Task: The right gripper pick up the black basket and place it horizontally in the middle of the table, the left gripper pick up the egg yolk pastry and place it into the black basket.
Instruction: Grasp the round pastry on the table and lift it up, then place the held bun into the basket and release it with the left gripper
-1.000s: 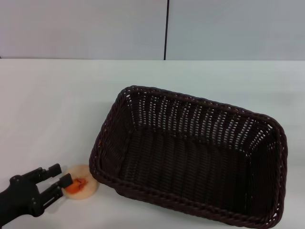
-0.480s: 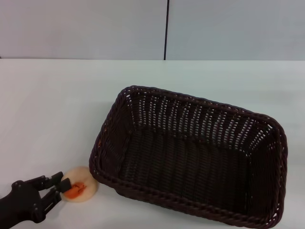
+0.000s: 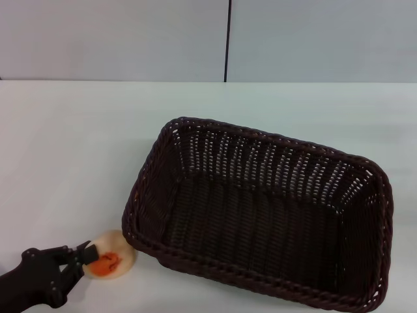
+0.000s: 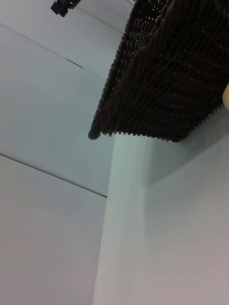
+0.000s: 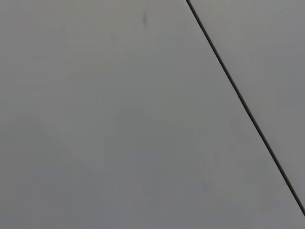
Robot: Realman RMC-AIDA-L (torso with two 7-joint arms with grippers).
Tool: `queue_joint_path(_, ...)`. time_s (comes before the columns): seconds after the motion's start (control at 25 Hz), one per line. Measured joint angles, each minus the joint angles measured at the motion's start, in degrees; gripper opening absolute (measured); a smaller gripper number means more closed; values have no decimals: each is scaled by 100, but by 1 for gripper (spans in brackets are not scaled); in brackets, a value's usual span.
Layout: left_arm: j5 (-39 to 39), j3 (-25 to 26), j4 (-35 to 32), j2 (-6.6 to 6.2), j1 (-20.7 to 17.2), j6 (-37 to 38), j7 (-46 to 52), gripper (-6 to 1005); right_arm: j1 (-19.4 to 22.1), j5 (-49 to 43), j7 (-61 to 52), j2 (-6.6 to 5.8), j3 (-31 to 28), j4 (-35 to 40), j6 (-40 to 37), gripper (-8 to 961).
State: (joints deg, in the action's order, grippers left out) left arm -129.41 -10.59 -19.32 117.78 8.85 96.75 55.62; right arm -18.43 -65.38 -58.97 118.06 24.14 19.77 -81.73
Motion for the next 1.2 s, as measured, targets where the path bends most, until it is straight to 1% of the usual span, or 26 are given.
queue_joint_path(0.12,28,121,-1,-10,-12,178,0,43,5,2,0,5,2,0,0,322)
queue_joint_path(0.4,40,1075,-23,-59,-25,760,1,41,0,7,0,6,19,-59,0,322)
queue_joint_path(0.44,44,1426,-5,-67,-10,946,7,41,2,9,0,6,21,-66,-1,322)
queue_joint_path(0.48,44,1426,-5,-67,-10,946,7,42,2,9,0,6,21,-66,-1,322)
queue_joint_path(0.56,53,1810,33,-63,60,1166,29,42,4,9,0,6,21,-106,-1,322)
queue_joint_path(0.64,62,2064,139,-49,177,1347,62,41,-4,9,0,6,21,-177,-1,322)
queue_joint_path(0.68,65,2156,293,-45,298,1457,86,40,-4,9,0,6,21,-177,-1,322)
queue_joint_path(0.8,0,2069,545,-34,583,1502,92,39,-26,7,0,8,33,-213,-1,322)
queue_joint_path(0.84,-57,1805,627,6,792,1415,67,38,-39,3,0,10,37,-240,-1,322)
queue_joint_path(0.88,-57,1805,627,6,792,1415,67,39,-50,-2,0,11,42,-268,-1,322)
queue_joint_path(1.0,-82,1291,792,39,1051,1094,-3,43,-59,-6,0,13,45,-316,-1,322)
queue_joint_path(1.04,-83,1025,894,41,1169,909,-73,45,-61,-7,19,13,46,-348,-1,322)
queue_joint_path(1.2,-85,811,943,47,1265,800,-179,50,-67,-9,74,14,46,-412,-3,322)
